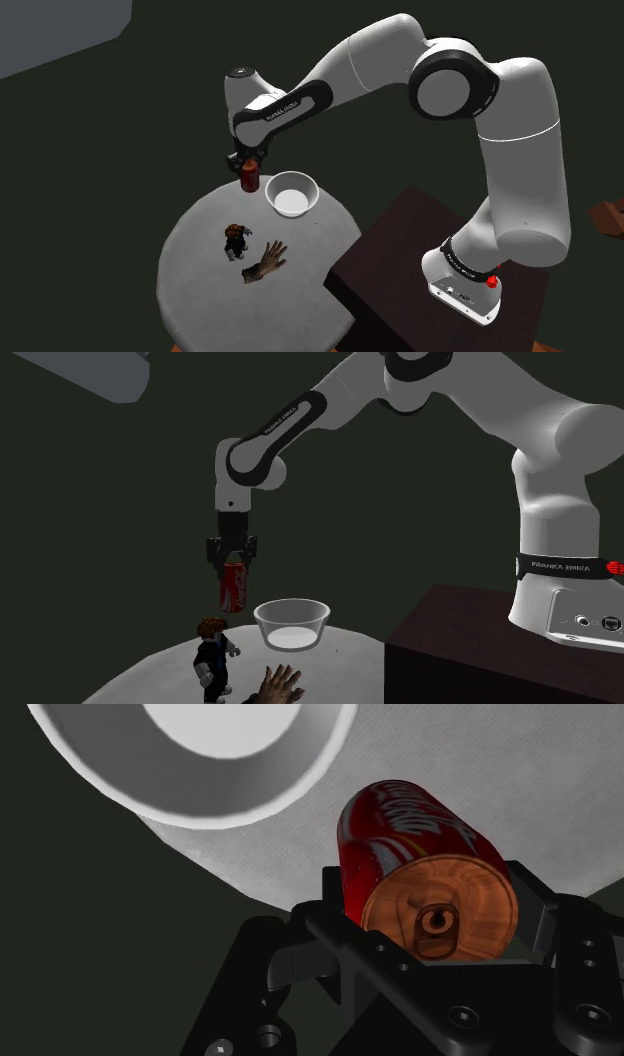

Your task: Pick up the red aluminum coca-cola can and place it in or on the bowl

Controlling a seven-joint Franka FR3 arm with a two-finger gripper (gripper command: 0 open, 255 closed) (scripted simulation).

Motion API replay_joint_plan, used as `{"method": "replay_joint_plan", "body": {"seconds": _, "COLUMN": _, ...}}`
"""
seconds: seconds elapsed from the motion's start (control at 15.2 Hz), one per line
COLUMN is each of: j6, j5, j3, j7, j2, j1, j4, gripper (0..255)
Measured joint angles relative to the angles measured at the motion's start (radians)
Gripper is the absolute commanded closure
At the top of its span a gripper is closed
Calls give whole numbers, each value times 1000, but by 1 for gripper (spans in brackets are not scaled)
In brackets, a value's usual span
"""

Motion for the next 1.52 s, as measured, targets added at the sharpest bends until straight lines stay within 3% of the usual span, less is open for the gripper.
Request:
{"method": "replay_joint_plan", "body": {"seconds": 0.66, "j6": -93, "j5": 12, "j3": 9, "j7": -7, "j2": -79, "j1": -6, "j4": 14, "gripper": 255}}
{"method": "replay_joint_plan", "body": {"seconds": 1.52, "j6": 38, "j5": 79, "j3": 2, "j7": -166, "j2": -481, "j1": -145, "j4": -515, "gripper": 255}}
